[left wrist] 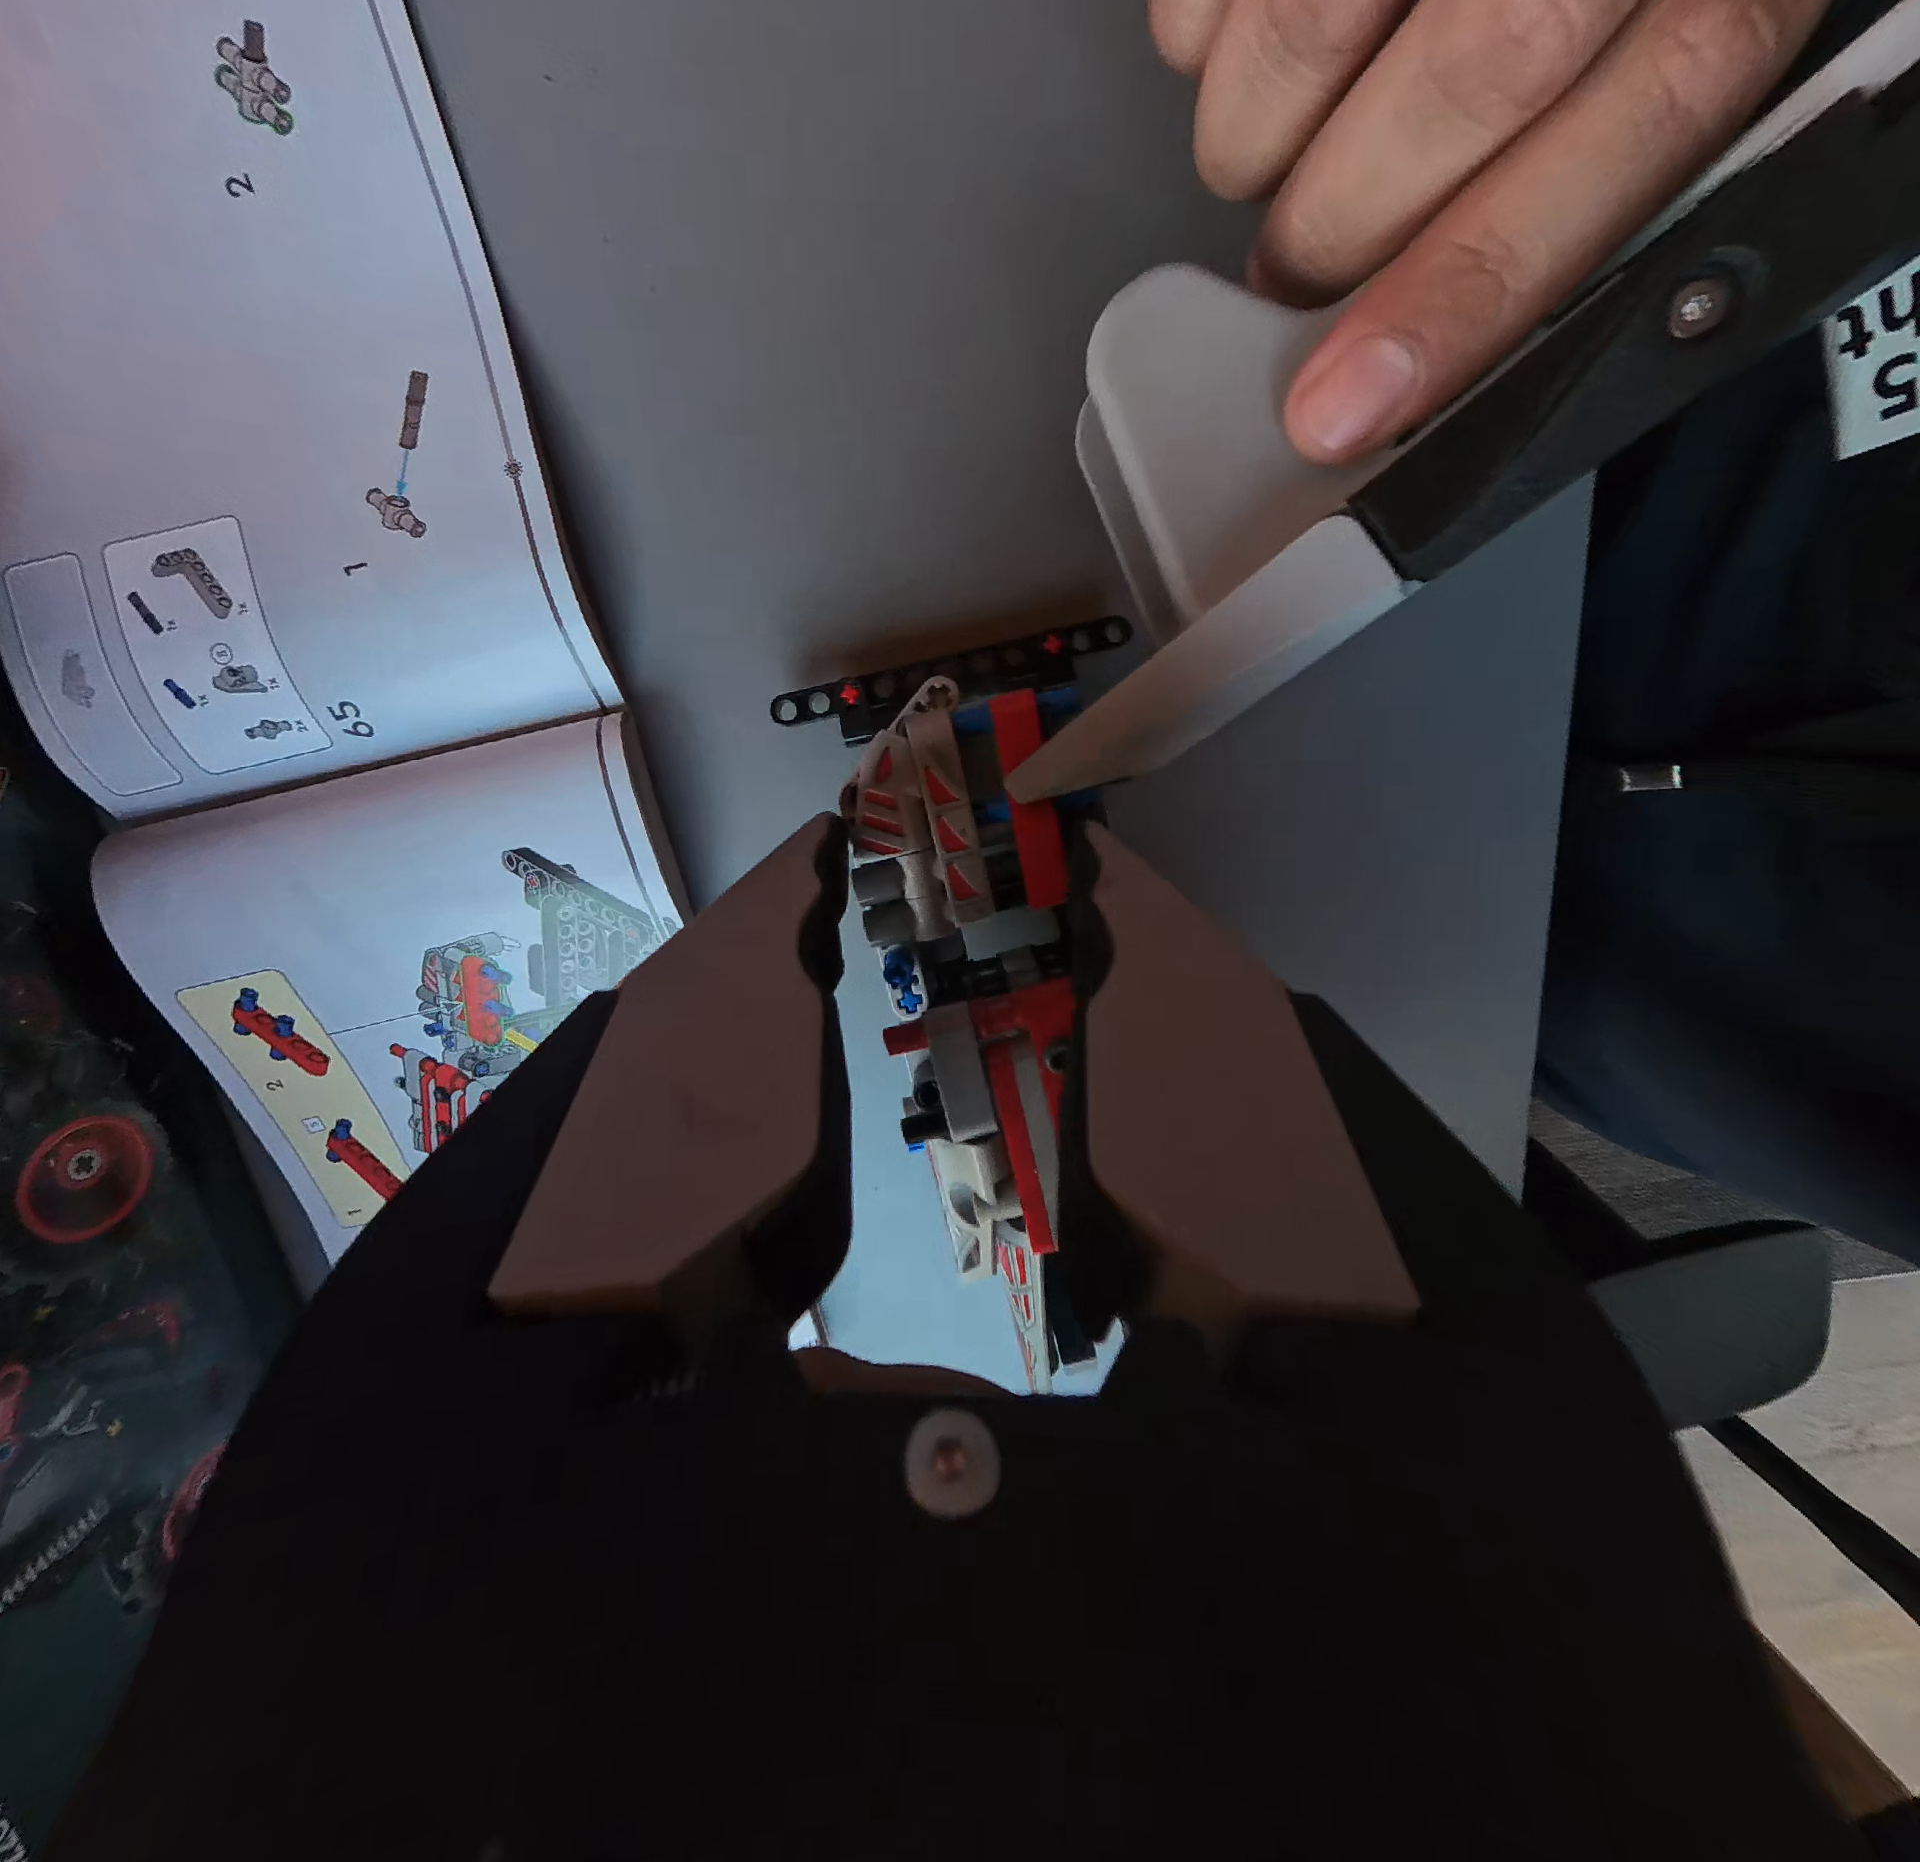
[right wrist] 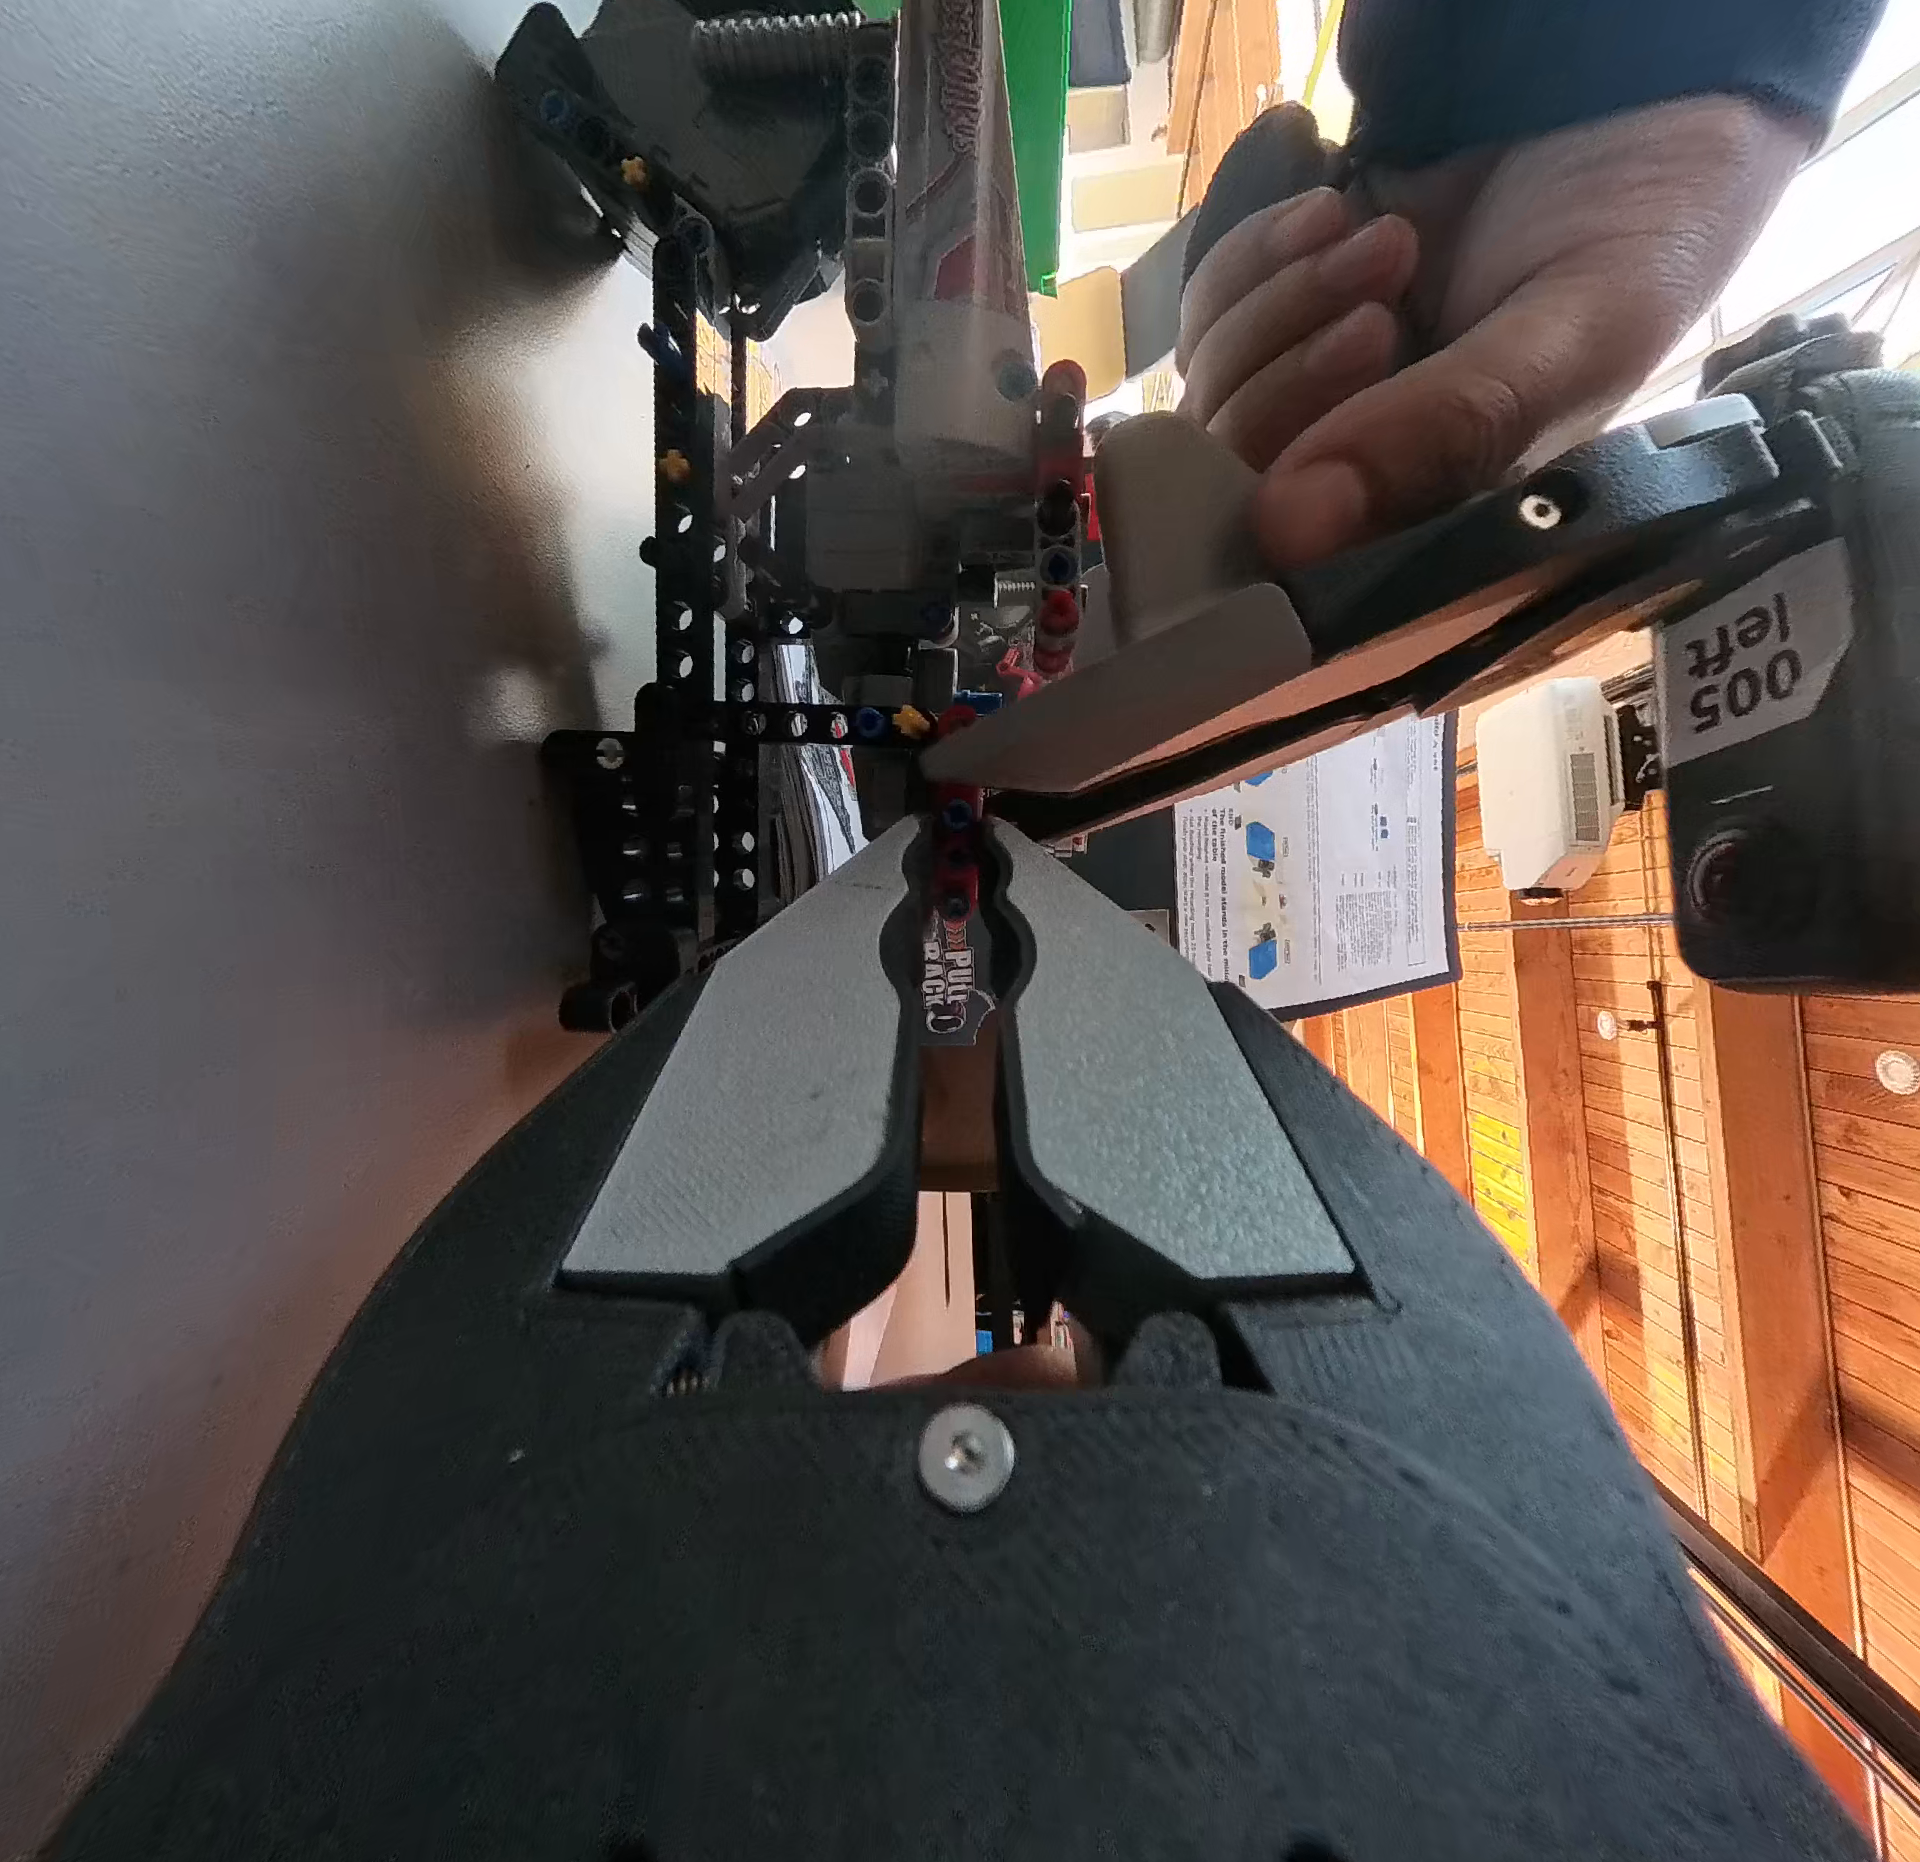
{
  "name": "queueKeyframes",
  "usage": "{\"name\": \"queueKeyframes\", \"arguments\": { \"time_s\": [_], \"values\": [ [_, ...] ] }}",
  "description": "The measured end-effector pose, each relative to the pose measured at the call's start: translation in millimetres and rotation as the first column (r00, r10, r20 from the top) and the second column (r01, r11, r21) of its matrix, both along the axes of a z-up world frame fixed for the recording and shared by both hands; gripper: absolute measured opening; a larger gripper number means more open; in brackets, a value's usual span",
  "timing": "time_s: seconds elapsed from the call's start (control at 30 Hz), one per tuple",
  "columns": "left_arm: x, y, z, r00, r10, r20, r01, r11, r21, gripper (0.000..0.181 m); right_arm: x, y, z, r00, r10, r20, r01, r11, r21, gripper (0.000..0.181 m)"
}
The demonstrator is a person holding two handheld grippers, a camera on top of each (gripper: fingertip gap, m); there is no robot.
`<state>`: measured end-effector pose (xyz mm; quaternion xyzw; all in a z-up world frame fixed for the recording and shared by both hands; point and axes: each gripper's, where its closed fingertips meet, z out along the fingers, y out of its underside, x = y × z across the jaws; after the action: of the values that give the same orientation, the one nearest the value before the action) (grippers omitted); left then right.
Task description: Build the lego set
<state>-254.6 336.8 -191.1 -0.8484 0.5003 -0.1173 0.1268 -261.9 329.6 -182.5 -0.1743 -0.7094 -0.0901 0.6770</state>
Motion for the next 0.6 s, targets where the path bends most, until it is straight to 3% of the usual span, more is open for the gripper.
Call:
{"name": "queueKeyframes", "arguments": {
  "time_s": [0.6],
  "values": [
    [0.2,-1.8,-2.3,0.998,-0.039,-0.053,0.042,0.998,0.053,0.039,1.6,-3.6,0.5,0.999,0.035,-0.012,-0.035,0.999,-0.037,0.004]
  ]
}}
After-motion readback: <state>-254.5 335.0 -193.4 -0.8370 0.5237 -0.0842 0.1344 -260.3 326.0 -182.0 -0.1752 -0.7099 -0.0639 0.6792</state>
